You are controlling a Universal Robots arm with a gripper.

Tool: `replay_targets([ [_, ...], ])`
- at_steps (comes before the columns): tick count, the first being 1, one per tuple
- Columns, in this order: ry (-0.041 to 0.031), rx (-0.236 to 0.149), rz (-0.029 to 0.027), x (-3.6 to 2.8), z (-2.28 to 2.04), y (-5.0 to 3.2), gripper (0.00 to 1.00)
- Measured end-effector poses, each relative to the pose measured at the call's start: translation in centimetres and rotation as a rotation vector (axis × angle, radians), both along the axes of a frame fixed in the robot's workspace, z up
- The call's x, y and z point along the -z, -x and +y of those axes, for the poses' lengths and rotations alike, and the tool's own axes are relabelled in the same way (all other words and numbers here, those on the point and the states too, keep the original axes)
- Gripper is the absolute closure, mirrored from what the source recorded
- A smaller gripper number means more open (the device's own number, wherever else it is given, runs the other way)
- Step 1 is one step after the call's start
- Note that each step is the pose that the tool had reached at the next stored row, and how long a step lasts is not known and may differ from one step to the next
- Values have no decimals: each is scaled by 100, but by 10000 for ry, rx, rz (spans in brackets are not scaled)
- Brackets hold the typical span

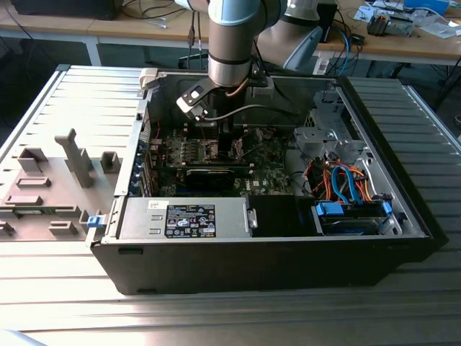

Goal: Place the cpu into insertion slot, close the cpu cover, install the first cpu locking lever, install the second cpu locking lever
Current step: 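Place the cpu into insertion slot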

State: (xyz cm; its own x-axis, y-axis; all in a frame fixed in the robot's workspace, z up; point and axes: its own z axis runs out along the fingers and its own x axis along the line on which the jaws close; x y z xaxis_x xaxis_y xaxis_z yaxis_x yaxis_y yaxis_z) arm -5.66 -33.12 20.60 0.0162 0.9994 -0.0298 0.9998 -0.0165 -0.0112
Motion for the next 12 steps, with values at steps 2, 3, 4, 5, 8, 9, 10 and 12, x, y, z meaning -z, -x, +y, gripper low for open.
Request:
replay_targets([
  [2,71,-2,35,5,0,-7,31],
  [3,91,-4,58,16,0,-10,31],
  [4,90,-6,113,56,0,-16,31],
  [5,89,-4,130,71,1,-18,31],
  [8,88,-7,143,90,5,-19,31],
  [9,90,-7,147,95,9,-19,31],
  [10,88,-7,147,101,15,-19,31],
  [12,88,-6,147,108,25,-18,31],
])
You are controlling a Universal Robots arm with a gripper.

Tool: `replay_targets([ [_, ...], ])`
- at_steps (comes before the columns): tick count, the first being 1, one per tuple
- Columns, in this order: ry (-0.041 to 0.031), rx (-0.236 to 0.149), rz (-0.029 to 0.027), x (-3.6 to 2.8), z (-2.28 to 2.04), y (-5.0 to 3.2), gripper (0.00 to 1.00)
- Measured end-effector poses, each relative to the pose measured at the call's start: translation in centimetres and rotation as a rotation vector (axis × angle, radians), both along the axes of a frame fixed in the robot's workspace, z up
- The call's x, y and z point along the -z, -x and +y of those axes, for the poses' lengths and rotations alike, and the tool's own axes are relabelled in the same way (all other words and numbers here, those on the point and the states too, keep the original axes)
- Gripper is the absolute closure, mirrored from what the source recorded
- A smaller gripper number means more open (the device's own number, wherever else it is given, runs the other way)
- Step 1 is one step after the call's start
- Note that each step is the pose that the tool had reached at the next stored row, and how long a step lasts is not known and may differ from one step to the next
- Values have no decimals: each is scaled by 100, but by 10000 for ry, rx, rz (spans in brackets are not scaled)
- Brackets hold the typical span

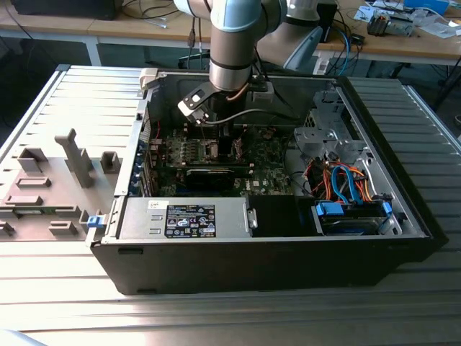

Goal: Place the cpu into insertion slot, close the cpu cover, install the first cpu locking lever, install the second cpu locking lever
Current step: 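Place the cpu into insertion slot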

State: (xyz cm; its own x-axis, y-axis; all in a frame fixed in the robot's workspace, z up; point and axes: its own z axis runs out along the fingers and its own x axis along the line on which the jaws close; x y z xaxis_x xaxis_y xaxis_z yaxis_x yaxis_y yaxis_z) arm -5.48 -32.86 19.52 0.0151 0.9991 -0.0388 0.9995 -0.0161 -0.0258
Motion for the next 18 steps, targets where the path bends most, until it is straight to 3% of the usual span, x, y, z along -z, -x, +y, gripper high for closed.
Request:
replay_targets([
  [13,0,-1,-1,8,48,0,31],
  [16,-1,-1,-2,-43,48,0,31],
  [18,0,-1,-3,-112,48,0,31],
])
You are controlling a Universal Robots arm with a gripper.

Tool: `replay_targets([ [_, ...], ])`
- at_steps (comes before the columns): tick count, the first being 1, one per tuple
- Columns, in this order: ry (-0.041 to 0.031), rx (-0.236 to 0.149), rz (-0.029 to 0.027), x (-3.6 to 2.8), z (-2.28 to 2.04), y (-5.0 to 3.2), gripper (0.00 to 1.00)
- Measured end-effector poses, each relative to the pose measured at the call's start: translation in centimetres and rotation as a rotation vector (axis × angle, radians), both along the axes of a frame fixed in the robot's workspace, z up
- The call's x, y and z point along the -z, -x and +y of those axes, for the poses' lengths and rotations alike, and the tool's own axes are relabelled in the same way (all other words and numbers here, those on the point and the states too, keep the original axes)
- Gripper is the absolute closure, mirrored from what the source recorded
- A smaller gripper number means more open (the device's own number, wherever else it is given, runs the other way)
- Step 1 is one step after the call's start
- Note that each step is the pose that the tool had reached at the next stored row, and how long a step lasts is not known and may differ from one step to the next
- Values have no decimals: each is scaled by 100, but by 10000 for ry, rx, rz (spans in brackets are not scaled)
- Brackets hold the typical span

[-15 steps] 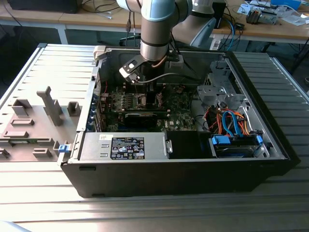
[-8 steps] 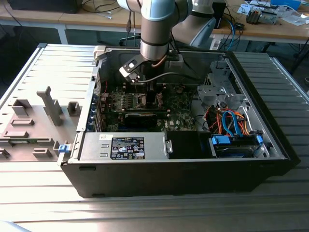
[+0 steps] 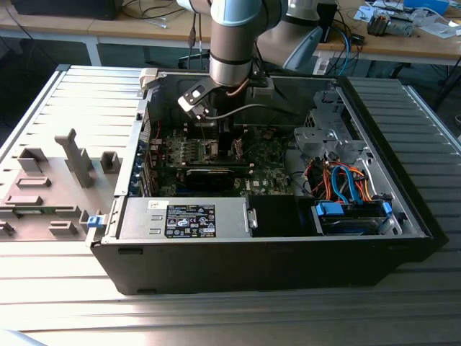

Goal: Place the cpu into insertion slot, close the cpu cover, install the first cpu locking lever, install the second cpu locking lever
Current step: 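Place the cpu into insertion slot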

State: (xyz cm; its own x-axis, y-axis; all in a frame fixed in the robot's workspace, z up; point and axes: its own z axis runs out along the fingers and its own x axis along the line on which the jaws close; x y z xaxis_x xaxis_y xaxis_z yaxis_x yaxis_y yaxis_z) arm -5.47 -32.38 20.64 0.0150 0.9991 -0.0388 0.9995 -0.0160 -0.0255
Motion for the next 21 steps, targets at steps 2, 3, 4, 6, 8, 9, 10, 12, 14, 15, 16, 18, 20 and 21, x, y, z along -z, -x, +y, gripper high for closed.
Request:
replay_targets([
  [2,1,0,1,-57,0,0,31],
  [3,1,0,0,-119,0,0,31],
  [4,1,0,0,-136,0,0,31],
  [6,1,0,0,-155,0,0,32],
  [8,1,0,1,-167,0,0,51],
  [9,-1,0,0,-174,0,0,57],
  [10,-4,-3,-1,-175,0,0,69],
  [12,1,-8,2,-178,-9,1,81],
  [14,0,-7,1,-177,-27,2,87],
  [15,-1,-6,0,-177,-35,2,89],
  [16,-2,-6,0,-177,-43,2,89],
  [18,-2,-6,0,-177,-62,2,89],
  [20,-3,-6,0,-177,-72,2,89],
  [21,-6,-5,0,-177,-83,2,89],
])
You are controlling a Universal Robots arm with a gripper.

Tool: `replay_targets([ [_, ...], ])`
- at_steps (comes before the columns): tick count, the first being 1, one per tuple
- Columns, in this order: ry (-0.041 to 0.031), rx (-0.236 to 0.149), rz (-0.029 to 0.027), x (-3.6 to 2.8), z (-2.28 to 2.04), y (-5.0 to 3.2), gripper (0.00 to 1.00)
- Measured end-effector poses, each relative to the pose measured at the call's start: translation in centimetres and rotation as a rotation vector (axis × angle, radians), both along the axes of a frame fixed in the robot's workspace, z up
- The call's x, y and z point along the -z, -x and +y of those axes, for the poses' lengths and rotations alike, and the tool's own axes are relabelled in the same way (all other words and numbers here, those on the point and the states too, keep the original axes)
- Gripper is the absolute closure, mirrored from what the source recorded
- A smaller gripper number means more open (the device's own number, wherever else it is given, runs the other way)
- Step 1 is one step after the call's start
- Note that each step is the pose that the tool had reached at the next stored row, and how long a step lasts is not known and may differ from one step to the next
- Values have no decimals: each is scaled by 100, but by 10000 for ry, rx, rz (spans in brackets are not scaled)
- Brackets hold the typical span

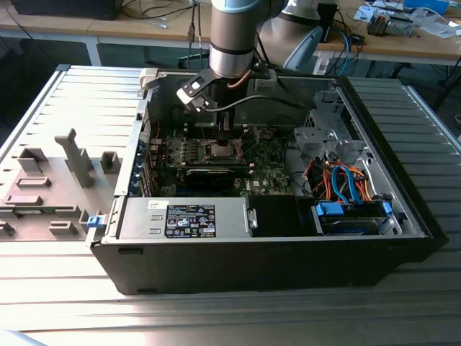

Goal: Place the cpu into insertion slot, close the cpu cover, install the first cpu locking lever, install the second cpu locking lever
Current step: 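Place the cpu into insertion slot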

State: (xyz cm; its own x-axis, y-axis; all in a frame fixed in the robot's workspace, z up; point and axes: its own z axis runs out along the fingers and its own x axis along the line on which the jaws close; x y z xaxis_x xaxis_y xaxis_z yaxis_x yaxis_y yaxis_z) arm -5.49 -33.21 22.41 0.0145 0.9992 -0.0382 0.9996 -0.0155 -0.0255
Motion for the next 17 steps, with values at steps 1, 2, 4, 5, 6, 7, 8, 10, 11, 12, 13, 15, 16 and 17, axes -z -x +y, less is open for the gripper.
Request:
replay_targets([
  [1,-1,0,0,0,-2,0,89],
  [2,-1,0,0,0,-3,0,89],
  [4,0,0,0,-2,-3,0,89],
  [5,0,0,1,-6,-3,0,89],
  [6,1,0,2,-11,-3,0,89],
  [7,0,-1,1,-18,-3,0,89],
  [8,-1,0,0,-25,-3,0,89],
  [10,-1,0,0,-31,-3,0,89],
  [11,-2,0,0,-33,-3,0,89],
  [12,0,0,1,-37,-3,0,89],
  [13,-2,0,0,-41,-3,0,89],
  [15,-1,0,0,-44,-3,0,89],
  [16,0,0,0,-47,-3,0,89],
  [17,0,0,1,-51,-3,0,89],
])
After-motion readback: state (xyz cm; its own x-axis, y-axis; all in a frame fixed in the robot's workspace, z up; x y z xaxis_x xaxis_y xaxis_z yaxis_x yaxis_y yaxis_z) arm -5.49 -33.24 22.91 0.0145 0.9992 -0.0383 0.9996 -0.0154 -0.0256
